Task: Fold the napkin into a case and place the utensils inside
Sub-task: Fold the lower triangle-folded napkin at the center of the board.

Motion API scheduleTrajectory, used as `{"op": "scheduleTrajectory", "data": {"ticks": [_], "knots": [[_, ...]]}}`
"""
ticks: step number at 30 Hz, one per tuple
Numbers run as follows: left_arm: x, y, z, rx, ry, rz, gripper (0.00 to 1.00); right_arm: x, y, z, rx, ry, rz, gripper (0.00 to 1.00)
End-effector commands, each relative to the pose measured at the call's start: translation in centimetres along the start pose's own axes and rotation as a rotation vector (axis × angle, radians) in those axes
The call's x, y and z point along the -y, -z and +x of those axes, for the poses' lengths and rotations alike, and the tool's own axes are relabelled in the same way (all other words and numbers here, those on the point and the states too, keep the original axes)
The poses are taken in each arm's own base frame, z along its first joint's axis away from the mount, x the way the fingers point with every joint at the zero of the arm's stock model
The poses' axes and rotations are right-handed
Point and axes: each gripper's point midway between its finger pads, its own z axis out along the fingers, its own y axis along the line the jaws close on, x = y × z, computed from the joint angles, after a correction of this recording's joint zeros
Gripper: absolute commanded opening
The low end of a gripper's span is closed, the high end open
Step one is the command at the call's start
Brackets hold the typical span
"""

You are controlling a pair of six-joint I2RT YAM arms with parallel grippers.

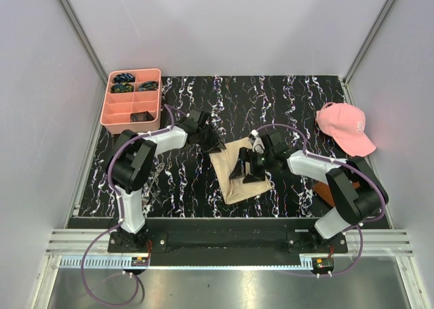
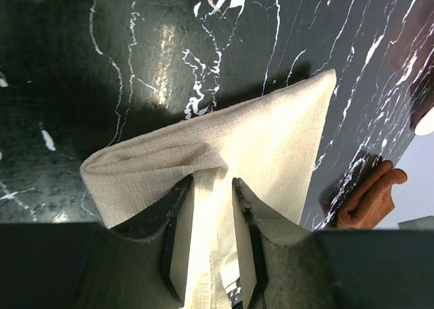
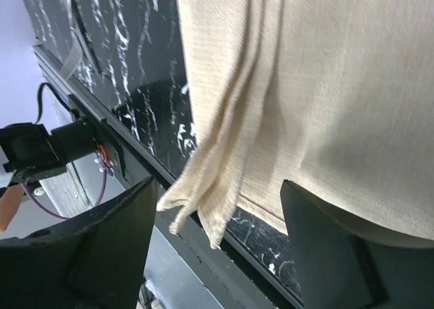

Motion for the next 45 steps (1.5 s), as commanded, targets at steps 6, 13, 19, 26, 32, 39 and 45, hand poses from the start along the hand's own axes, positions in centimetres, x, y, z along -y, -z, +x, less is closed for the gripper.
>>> {"op": "scheduleTrajectory", "data": {"ticks": [6,13,19,26,32,39,45], "knots": [[1.6,-0.5,-0.7,0.029,-0.025,0.023,0.32,-0.8,-0.6,1.8,-0.042,0.052,0.043,0.88],[1.2,-1.0,-0.6,0.022,-0.02,0.016,0.31,-0.5,-1.9,2.3,-0.05,0.099,0.213,0.9],[0.9,-1.3,-0.5,0.02,-0.021,0.012,0.31,-0.2,-1.8,2.9,-0.067,0.143,0.33,0.92],[0.8,-1.5,-0.4,0.016,-0.022,0.012,0.31,-0.2,-1.1,3.4,-0.097,0.173,0.388,0.81],[0.9,-1.5,-0.4,0.013,-0.022,0.016,0.31,-0.7,-0.8,4.3,-0.115,0.163,0.341,0.66],[0.7,-1.6,-0.2,0.01,-0.021,0.014,0.31,-0.8,-0.5,4.2,-0.095,0.163,0.339,0.44],[1.2,-1.7,-0.4,0.009,-0.026,0.035,0.3,0.3,-0.5,4.4,-0.094,0.154,0.375,0.19]]}}
